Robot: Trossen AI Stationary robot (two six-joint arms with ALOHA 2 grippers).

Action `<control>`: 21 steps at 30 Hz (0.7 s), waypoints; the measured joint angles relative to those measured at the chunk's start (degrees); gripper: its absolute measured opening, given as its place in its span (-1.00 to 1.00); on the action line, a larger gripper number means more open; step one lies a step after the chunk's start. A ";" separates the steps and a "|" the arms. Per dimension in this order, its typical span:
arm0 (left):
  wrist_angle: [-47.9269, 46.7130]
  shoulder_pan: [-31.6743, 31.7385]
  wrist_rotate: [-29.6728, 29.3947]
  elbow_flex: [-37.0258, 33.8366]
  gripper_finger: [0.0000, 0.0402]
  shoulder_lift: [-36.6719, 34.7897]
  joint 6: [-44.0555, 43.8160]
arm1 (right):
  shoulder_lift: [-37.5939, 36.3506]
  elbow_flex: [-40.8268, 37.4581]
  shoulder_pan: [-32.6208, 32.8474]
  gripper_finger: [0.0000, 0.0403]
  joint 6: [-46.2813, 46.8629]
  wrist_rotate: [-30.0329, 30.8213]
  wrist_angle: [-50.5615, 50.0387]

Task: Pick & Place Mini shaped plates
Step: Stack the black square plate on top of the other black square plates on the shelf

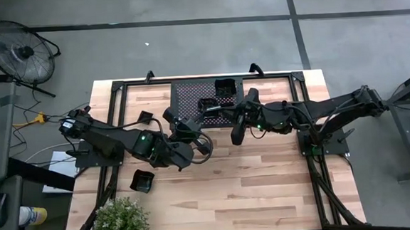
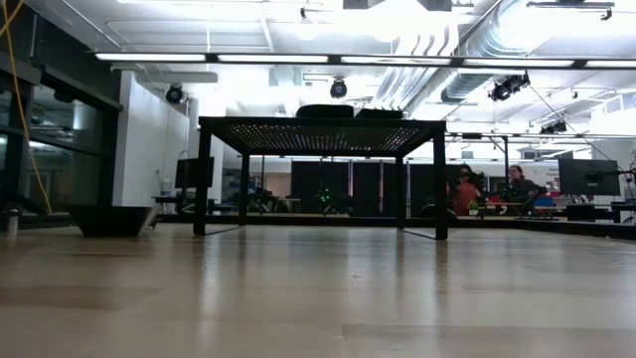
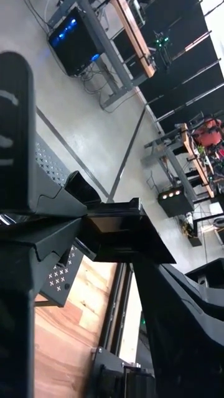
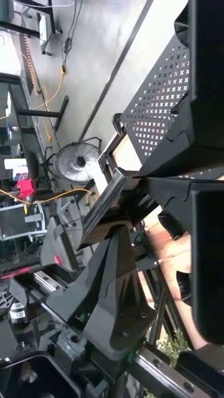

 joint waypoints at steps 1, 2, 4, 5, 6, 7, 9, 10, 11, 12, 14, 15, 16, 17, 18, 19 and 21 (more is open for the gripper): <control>-0.04 0.00 -0.02 0.00 -1.00 0.00 0.00 | 0.00 0.00 0.00 -0.97 0.06 0.01 -0.01; -0.04 0.00 -0.02 0.00 -1.00 0.00 0.00 | 0.00 0.00 0.00 -0.98 0.18 0.05 -0.01; -0.04 0.00 0.05 0.00 -1.00 0.00 0.00 | 0.00 0.00 0.00 -0.99 0.22 0.09 0.01; -0.07 0.00 0.27 0.00 -1.00 0.00 0.00 | 0.00 0.00 0.00 -0.99 0.12 0.11 -0.01; -0.12 0.01 0.79 0.00 -1.00 0.00 0.01 | 0.00 0.00 0.00 -0.99 0.02 0.15 0.01; -0.13 0.02 1.41 0.00 -1.00 -0.02 0.05 | 0.00 0.00 0.00 -0.99 0.00 0.15 0.01; -0.13 0.02 1.99 0.00 -0.99 -0.02 0.53 | 0.00 -0.02 0.00 -0.99 -0.42 0.17 0.12; -0.17 0.02 2.14 0.00 -0.99 -0.02 1.12 | 0.00 -0.02 0.00 -0.99 -0.45 0.18 0.18; -0.18 0.02 2.32 0.00 -0.99 -0.02 1.81 | 0.00 -0.02 0.00 -0.99 -0.45 0.17 0.18; -0.18 0.02 2.69 0.00 -0.99 -0.02 2.52 | 0.00 -0.02 0.00 -0.99 -0.46 0.17 0.18; -0.18 0.02 3.35 0.00 -0.99 -0.02 3.83 | 0.00 -0.02 0.00 -0.99 -0.47 0.17 0.18; -0.20 0.02 3.53 0.00 -0.99 -0.02 4.57 | 0.00 -0.02 0.00 -1.00 -0.47 0.17 0.18; -0.20 0.02 3.65 0.00 -0.99 -0.02 5.11 | 0.00 -0.02 0.00 -1.00 -0.49 0.17 0.18; -0.20 0.02 3.84 0.00 -0.99 -0.02 5.79 | 0.00 -0.02 0.00 -1.00 -0.49 0.17 0.20; -0.20 0.02 4.28 0.00 -0.99 -0.02 6.36 | 0.00 -0.02 0.00 -1.00 -0.49 0.17 0.21; -0.18 0.02 4.67 0.00 -0.99 -0.02 6.73 | 0.00 -0.02 0.00 -1.00 -0.50 0.16 0.21; -0.17 0.02 5.27 0.00 -0.95 -0.02 7.43 | 0.00 -0.02 0.00 -1.00 -0.51 0.13 0.19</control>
